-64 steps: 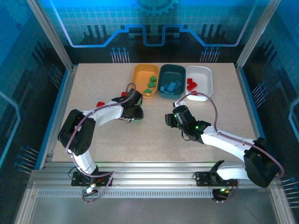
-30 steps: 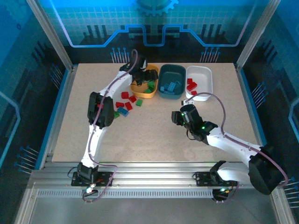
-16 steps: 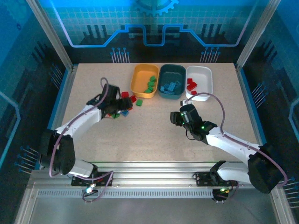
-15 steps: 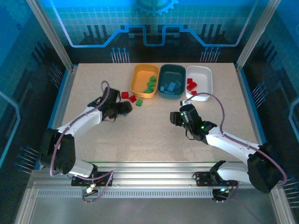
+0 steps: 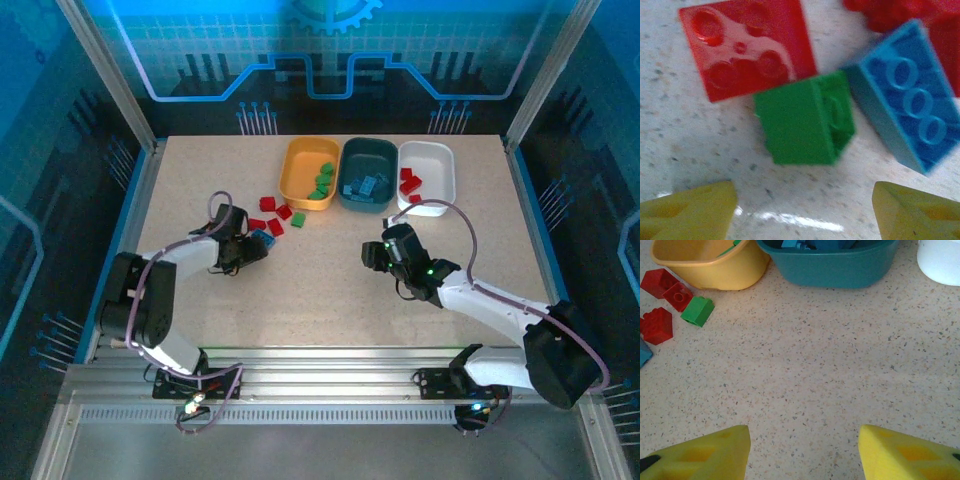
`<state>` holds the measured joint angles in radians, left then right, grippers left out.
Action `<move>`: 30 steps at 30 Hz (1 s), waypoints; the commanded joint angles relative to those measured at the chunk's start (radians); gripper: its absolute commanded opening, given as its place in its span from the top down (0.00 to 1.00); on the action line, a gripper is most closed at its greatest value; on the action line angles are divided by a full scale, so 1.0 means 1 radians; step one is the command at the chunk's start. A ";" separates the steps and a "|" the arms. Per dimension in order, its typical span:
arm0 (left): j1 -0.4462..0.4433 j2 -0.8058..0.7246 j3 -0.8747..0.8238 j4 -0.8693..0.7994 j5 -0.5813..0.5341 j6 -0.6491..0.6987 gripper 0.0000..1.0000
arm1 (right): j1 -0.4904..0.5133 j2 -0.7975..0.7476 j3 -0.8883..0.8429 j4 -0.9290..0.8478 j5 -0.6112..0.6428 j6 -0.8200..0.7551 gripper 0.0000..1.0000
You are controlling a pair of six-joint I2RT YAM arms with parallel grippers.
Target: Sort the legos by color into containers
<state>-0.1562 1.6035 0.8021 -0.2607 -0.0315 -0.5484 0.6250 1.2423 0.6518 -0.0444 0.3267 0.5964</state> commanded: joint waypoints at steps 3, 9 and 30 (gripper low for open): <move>0.036 0.087 0.081 0.065 0.033 0.027 0.26 | -0.011 0.007 0.003 0.014 -0.013 0.012 0.39; 0.048 0.156 0.163 0.052 0.052 0.016 0.26 | -0.012 0.019 0.008 0.015 -0.012 0.010 0.39; 0.070 0.204 0.327 -0.076 0.006 0.066 0.32 | -0.012 0.046 0.017 0.017 -0.009 0.005 0.39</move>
<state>-0.0978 1.8175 1.1244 -0.3855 0.0074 -0.5144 0.6250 1.2835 0.6521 -0.0372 0.3210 0.5987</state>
